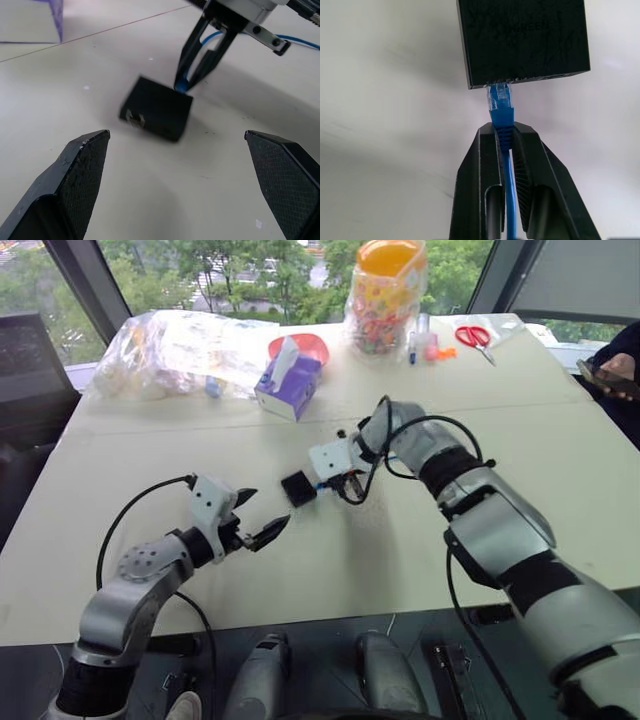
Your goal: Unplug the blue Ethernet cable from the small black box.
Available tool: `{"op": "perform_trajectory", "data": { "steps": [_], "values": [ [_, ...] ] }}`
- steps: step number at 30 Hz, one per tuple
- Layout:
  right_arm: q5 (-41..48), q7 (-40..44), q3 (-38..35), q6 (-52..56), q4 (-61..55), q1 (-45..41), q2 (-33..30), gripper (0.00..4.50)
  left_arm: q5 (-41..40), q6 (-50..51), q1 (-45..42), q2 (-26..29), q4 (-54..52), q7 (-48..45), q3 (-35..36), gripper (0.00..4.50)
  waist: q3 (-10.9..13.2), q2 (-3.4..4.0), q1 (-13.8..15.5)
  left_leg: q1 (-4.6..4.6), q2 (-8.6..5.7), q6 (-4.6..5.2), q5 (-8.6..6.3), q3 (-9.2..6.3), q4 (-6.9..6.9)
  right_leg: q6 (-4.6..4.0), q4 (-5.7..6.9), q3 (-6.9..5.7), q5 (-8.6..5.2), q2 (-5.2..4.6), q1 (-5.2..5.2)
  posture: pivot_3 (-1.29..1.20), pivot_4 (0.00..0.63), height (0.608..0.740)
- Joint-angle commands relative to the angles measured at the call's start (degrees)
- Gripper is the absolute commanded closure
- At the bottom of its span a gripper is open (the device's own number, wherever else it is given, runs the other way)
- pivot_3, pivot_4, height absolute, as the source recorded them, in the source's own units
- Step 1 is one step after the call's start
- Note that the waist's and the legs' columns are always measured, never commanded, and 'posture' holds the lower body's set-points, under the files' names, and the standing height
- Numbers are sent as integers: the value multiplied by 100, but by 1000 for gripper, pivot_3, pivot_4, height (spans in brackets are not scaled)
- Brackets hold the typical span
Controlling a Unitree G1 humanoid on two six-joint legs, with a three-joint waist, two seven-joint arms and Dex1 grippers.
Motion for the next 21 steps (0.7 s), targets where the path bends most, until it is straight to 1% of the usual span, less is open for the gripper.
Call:
{"op": "perform_trajectory", "data": {
  "steps": [1,3,6,8,10,13,15,21],
  "values": [
    [83,-757,-502,-50,-1408,586,-489,4456,-400,242,-270,-46,-7,27,329,0,-1,-2,49,0,0,0,0,2,0,1,-1,3,0,-1,-1,0,150,728],
    [35,-1238,-763,-16,-2410,1187,-749,4456,-706,510,-505,-114,42,46,449,0,-1,-2,79,0,0,0,0,1,0,3,-3,2,-2,-1,2,0,150,728],
    [-26,-2087,-1249,199,-3880,2132,-851,4456,-1011,888,-870,-84,199,-37,487,0,0,-2,74,-3,0,1,1,0,1,6,-3,3,-3,-2,2,0,150,728],
    [-379,-2765,-1426,162,-4555,2632,-906,4456,-1110,1047,-1095,-3,319,-185,435,0,0,-1,61,-4,-1,1,1,6,4,6,-2,7,-3,-3,-2,0,150,728],
    [-623,-3173,-1506,133,-5053,3052,-957,4456,-1187,1139,-1314,26,469,-323,385,0,0,-2,74,-3,-1,2,1,10,9,6,0,10,-2,-3,-2,0,150,728],
    [-854,-3503,-1552,252,-5691,3481,-939,4456,-1301,1246,-1646,-9,721,-488,345,0,-1,-3,83,-2,-1,2,2,10,18,2,-2,9,-4,-3,6,0,150,728],
    [-956,-3581,-1540,355,-6034,3660,-908,4456,-1387,1306,-1868,-78,896,-552,368,0,0,-5,88,-2,-1,2,2,10,22,0,-2,9,-4,-3,9,0,150,728],
    [-1032,-3579,-1482,336,-6355,3887,-1036,4456,-1587,1442,-2256,-128,1118,-775,371,0,0,-5,85,-3,-2,2,2,9,23,0,-6,9,-4,-6,11,0,150,728]
  ]
}}
